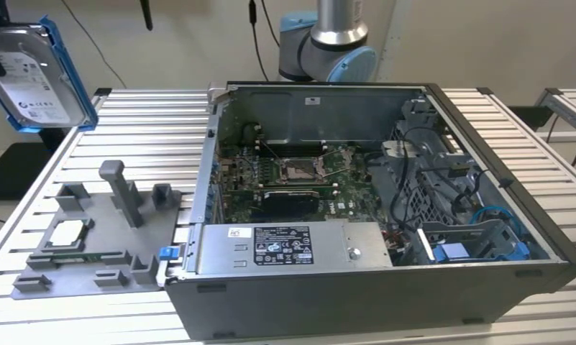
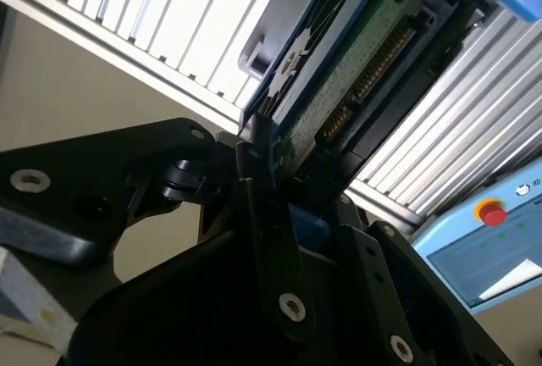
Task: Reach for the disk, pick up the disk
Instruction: 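Pick up the disk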
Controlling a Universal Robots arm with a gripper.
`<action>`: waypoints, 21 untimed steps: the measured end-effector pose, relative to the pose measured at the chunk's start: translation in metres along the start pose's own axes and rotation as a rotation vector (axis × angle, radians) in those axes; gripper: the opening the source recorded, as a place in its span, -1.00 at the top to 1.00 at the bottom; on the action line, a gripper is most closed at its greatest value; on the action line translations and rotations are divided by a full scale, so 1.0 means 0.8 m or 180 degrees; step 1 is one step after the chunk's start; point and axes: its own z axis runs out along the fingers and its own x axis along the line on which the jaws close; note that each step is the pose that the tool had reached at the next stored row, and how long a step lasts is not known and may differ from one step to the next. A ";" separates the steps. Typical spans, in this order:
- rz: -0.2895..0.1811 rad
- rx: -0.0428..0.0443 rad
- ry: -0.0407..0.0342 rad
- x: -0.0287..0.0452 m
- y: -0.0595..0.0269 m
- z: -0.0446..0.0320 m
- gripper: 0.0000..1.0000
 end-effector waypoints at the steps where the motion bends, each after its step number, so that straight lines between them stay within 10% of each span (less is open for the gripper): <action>1: 0.0000 0.0000 0.0000 -0.0001 0.000 -0.0022 1.00; 21: 0.0000 -0.0001 0.0000 -0.0021 0.001 -0.0429 1.00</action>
